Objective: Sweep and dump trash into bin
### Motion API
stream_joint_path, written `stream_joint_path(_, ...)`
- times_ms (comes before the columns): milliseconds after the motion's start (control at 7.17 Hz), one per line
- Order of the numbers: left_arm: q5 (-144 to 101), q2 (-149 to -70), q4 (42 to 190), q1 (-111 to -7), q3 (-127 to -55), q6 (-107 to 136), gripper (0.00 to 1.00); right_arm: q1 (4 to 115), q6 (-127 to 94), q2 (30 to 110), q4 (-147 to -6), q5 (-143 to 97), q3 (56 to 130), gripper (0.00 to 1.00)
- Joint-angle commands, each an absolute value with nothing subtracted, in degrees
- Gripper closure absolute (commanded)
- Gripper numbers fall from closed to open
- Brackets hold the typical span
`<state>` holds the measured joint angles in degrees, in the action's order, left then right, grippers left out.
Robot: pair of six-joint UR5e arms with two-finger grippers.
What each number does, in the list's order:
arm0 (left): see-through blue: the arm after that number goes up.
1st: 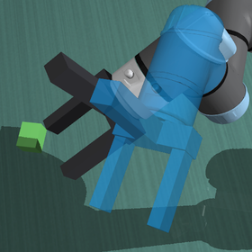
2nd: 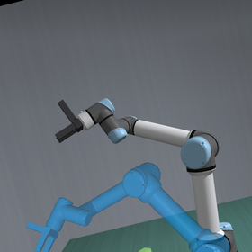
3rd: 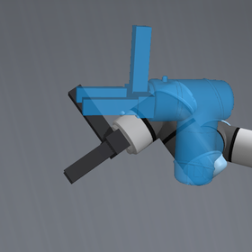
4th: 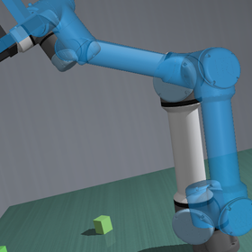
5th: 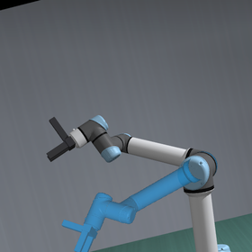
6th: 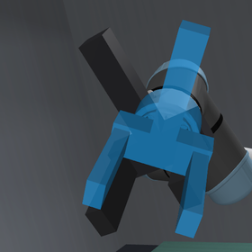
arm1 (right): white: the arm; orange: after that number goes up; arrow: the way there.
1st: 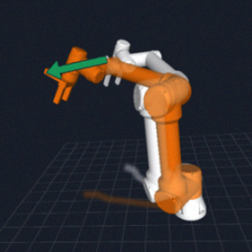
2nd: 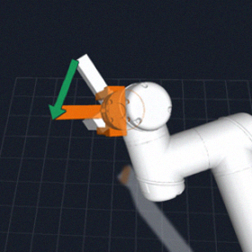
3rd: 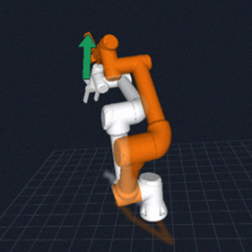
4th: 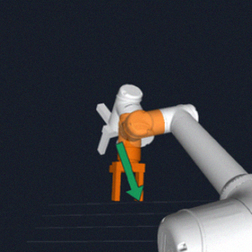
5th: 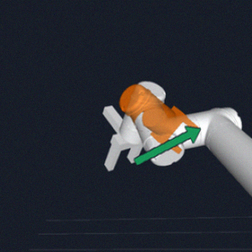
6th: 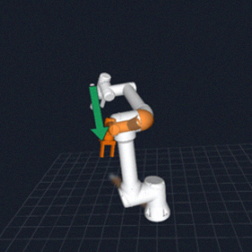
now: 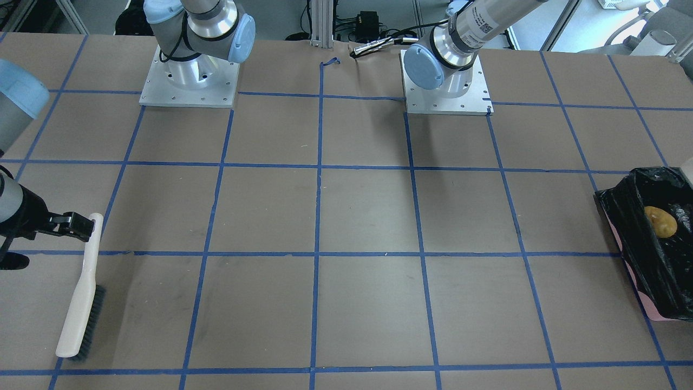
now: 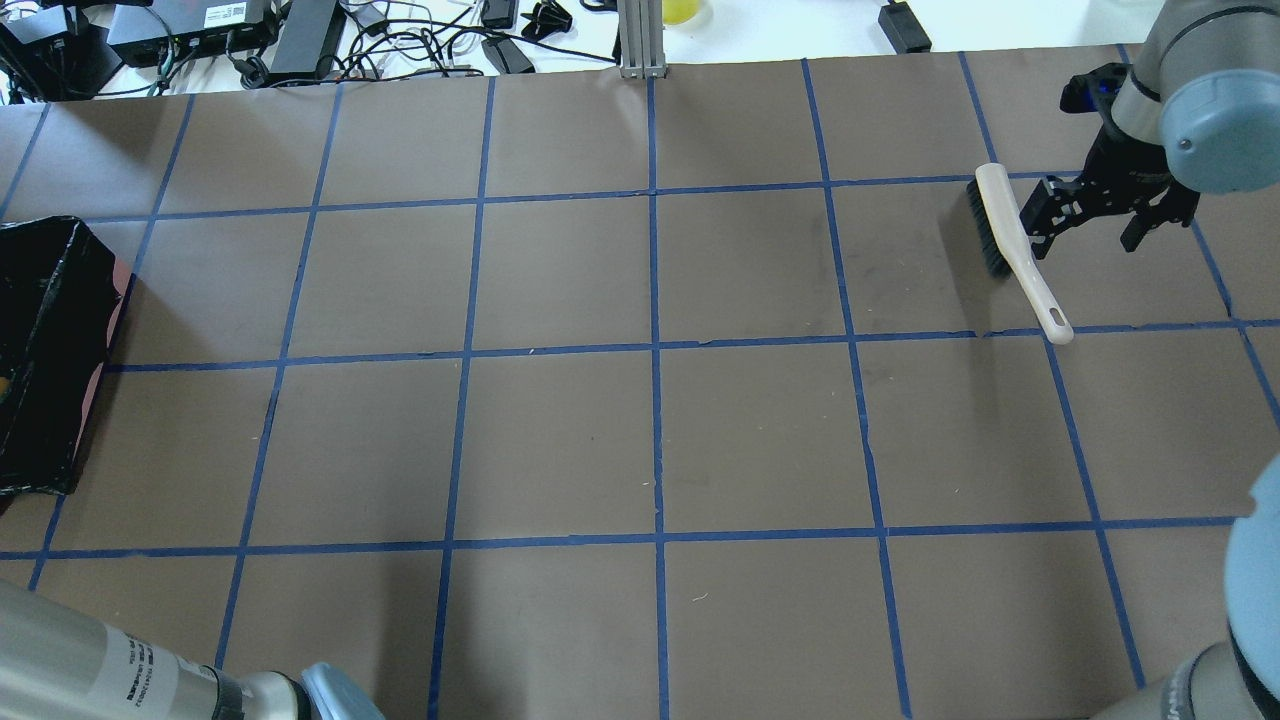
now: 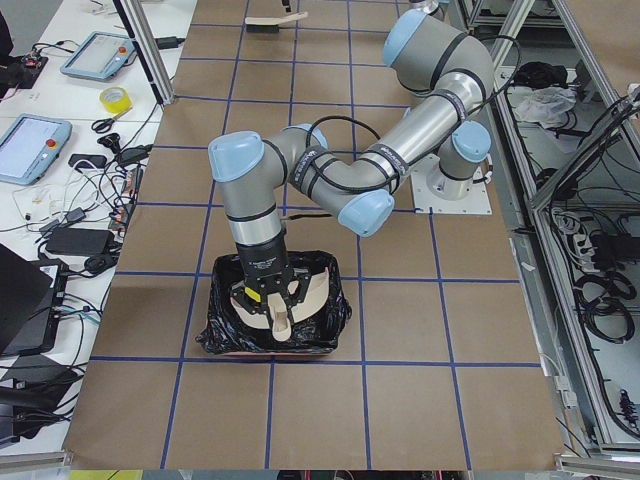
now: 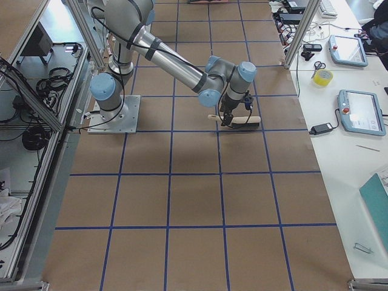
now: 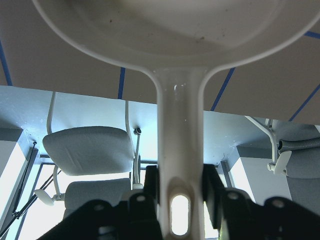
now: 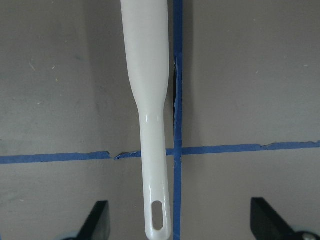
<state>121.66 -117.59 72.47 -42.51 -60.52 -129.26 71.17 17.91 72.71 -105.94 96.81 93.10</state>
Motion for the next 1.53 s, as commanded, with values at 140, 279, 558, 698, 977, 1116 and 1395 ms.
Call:
stream_joint_path(140, 125.5, -112.7, 67.3, -44.7, -69.3, -128.1, 0.88, 71.2, 17.8, 77.2, -101.6, 96.5, 92.9, 0.00)
stream_joint_path(279, 125.4, -111.2, 63.5, -44.6, -73.0, -128.1, 0.88, 71.2, 17.7, 77.3, -101.8, 96.3, 93.0, 0.00)
stream_joint_path(558, 125.6, -109.3, 62.3, -44.6, -75.1, -128.4, 0.88, 71.6, 17.8, 79.9, -99.3, 96.2, 92.3, 0.00)
stream_joint_path(698, 126.0, -108.9, 62.2, -44.6, -74.9, -128.4, 0.88, 71.9, 14.6, 79.8, -97.8, 94.4, 92.3, 0.00)
stream_joint_path(977, 128.3, -109.6, 57.2, -44.6, -75.7, -128.0, 0.88, 75.7, 13.5, 83.4, -94.8, 94.2, 91.4, 0.00)
stream_joint_path(1116, 128.4, -109.5, 55.9, -44.6, -76.4, -128.0, 0.88, 79.1, 11.1, 85.8, -94.4, 94.1, 90.4, 0.00)
stream_joint_path(1395, 128.5, -109.4, 55.7, -44.6, -77.0, -127.8, 0.88, 84.5, 5.8, 86.7, -94.3, 89.5, 90.3, 0.00)
